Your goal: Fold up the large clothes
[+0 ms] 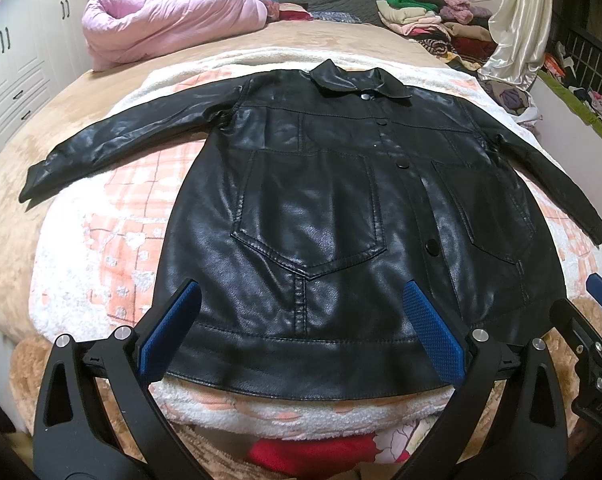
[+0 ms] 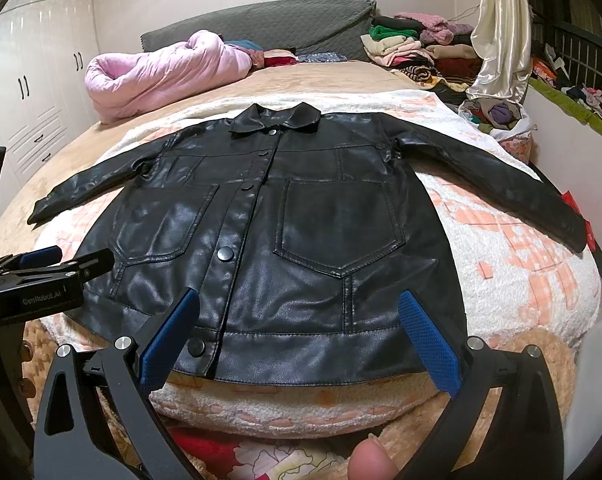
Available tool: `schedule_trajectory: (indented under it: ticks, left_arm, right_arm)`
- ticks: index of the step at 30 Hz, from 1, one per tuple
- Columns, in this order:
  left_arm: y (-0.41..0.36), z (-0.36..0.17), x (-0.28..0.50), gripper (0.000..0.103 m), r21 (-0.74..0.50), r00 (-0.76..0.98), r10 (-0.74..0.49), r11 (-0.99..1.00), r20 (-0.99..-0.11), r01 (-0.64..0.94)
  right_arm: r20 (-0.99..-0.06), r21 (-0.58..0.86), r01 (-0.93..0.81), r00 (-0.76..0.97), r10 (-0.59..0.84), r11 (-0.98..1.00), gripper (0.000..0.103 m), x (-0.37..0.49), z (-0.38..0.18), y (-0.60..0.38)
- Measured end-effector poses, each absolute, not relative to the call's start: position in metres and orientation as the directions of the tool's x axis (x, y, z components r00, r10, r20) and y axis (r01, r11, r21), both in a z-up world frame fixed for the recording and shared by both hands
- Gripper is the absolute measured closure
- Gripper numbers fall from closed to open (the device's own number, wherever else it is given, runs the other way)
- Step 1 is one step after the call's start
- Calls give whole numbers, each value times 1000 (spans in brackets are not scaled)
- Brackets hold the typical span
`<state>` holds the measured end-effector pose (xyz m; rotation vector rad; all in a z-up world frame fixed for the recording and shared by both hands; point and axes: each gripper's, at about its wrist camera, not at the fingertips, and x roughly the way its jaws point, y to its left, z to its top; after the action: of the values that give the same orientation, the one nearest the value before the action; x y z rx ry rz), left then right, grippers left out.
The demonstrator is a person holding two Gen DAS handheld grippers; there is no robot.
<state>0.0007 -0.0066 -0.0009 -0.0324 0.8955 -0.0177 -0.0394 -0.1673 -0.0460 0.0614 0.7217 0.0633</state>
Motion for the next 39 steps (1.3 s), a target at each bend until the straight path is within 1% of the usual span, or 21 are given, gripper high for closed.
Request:
schedule_trajectory:
  ticks: [15, 18, 30, 35, 39]
  left_arm:
    - [-11, -8, 20, 9, -53, 602, -54, 998, -796, 20]
    - [-14, -6, 32, 9, -64, 598, -66, 998, -798, 25]
    - [-30, 12, 104, 9, -84, 593, -82, 996, -801, 24]
    - [-34, 18, 135, 9, -80, 590, -90, 996, -802, 42]
    - [-42, 22, 158, 9, -76, 603, -94, 996, -792, 56]
  right_arm:
    - [-678, 78, -25, 731, 71, 997, 4, -18, -47, -173]
    - [-679, 54, -19, 732, 51, 998, 4, -5, -43, -175]
    - [-673, 96, 13, 737, 55, 995, 4, 62, -22, -194]
    - [-659, 112, 51, 752, 36, 992, 4, 91, -11, -208]
    - [-664, 118, 92, 748, 10, 989, 4, 111, -10, -221]
